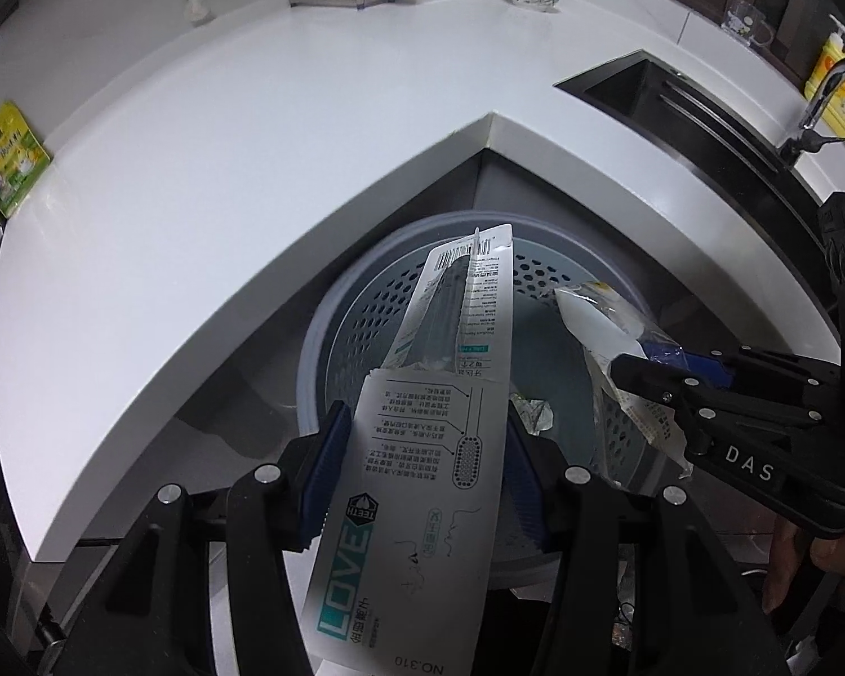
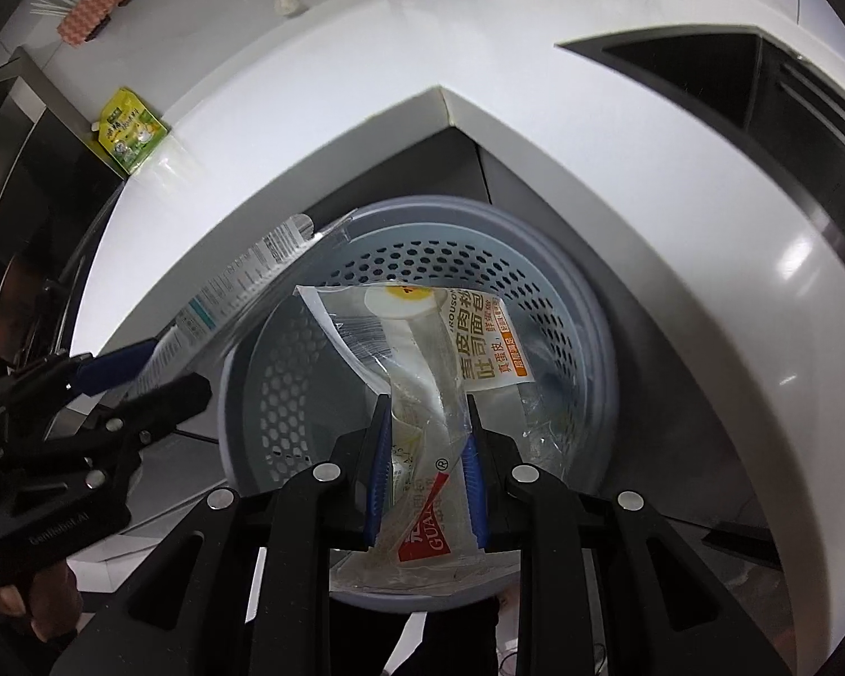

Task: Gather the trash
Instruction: 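Open both tools over the bin to drop the package and bag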

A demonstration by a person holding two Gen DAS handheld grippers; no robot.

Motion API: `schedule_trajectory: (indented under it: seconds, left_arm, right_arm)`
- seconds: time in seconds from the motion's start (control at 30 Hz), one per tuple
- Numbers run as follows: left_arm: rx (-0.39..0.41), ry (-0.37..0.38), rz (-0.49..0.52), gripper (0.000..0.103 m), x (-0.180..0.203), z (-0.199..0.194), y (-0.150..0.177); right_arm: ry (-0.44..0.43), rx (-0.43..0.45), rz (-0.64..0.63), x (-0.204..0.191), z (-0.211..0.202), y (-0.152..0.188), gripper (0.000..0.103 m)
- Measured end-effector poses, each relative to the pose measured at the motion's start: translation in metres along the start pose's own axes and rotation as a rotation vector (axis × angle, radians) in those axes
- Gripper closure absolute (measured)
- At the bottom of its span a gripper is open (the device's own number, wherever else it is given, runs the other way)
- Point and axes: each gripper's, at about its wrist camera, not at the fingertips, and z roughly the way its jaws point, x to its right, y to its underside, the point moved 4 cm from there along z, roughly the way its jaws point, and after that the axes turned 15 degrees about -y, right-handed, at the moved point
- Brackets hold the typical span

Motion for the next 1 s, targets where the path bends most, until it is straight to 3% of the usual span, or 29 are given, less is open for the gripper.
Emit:
schedule_trajectory:
  seconds: [0.27, 0.4, 0.53, 0.77, 1.0]
  left_arm:
    - [-0.047, -0.021, -0.028, 0.050, 0.004, 0.022, -0.002]
    - [-0.059, -0.014, -0.053, 0.049, 0.000, 0.026, 0.000]
    - [-0.048, -0.033, -0.066, 0.033, -0.003, 0.024, 0.000]
    - [-0.037, -0.044, -0.076, 0.023, -0.008, 0.014, -0.004]
    - [-0.030, -0.047, -0.099, 0.022, -0.013, 0.002, -0.012]
  right_arm:
    - [0.001, -0.009, -0.001, 0.008, 0.015, -0.006, 0.077]
    - [-0.002, 0.003, -0.002, 0.009, 0.015, -0.009, 0.068]
    - [0.004, 0.015, 0.000, 0.009, 0.012, -0.009, 0.062]
    - [0.006, 0.052, 0.016, 0.010, -0.004, -0.010, 0.053]
    - [0.019, 0.067, 0.014, 0.008, -0.016, -0.012, 0.053]
